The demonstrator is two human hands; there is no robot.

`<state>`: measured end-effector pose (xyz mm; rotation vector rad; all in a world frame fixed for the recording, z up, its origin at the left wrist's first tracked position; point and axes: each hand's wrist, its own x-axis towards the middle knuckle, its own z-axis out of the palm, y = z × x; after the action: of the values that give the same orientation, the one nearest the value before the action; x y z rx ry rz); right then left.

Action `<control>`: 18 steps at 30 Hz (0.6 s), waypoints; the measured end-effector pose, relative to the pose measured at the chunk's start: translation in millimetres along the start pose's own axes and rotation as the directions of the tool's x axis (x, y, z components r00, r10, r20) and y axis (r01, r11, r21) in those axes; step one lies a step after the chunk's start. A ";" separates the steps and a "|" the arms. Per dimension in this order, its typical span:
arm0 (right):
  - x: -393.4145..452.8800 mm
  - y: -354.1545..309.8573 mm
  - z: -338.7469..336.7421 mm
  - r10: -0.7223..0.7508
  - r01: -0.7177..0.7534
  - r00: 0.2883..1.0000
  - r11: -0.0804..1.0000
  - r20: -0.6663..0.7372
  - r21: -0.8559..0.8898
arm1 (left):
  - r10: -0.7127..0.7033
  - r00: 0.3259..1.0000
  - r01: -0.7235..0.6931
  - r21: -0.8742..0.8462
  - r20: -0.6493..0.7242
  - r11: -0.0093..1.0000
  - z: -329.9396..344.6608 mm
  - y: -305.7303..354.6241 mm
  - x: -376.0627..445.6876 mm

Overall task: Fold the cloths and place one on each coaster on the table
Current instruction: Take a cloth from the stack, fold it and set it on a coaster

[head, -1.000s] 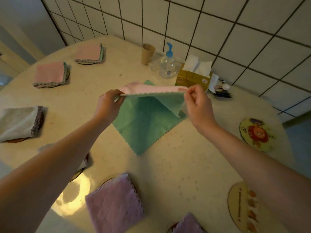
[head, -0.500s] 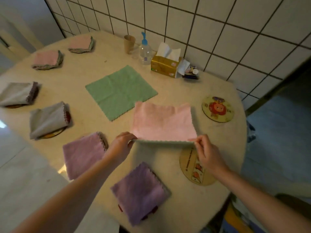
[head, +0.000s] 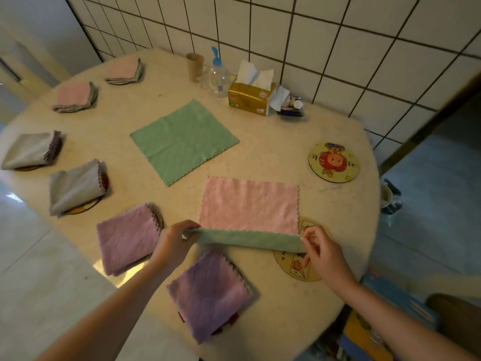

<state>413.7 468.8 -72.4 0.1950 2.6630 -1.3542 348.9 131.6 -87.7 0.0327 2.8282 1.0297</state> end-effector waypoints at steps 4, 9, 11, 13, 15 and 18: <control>37.1 -11.6 -8.8 0.049 -0.036 0.991 0.993 -0.121 0.112 | -0.142 0.988 0.127 -0.230 -0.052 0.965 -3.1 9.5 41.6; 93.2 -8.5 -15.1 0.131 -0.120 0.957 0.991 -0.257 0.060 | -0.297 0.953 0.270 -0.277 -0.058 0.922 4.9 11.9 99.9; 106.3 -6.5 -14.4 0.122 -0.122 0.954 0.992 -0.274 0.019 | -0.297 0.953 0.273 -0.253 -0.059 0.928 5.2 15.7 109.5; 126.6 -0.3 -12.6 0.148 -0.154 0.948 0.988 -0.281 0.004 | -0.294 0.954 0.277 -0.221 -0.049 0.935 8.5 16.9 126.5; 145.8 7.8 -9.2 0.188 -0.195 0.943 0.981 -0.274 0.004 | -0.306 0.952 0.295 -0.199 -0.026 0.935 13.0 17.4 142.7; 164.6 18.3 -4.2 0.261 -0.263 0.936 0.964 -0.238 0.024 | -0.310 0.951 0.305 -0.154 -0.010 0.940 17.6 16.5 159.9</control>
<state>255.3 490.9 -115.6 0.7292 2.7030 -1.3055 192.3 165.9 -109.0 -0.4320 2.6566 1.1710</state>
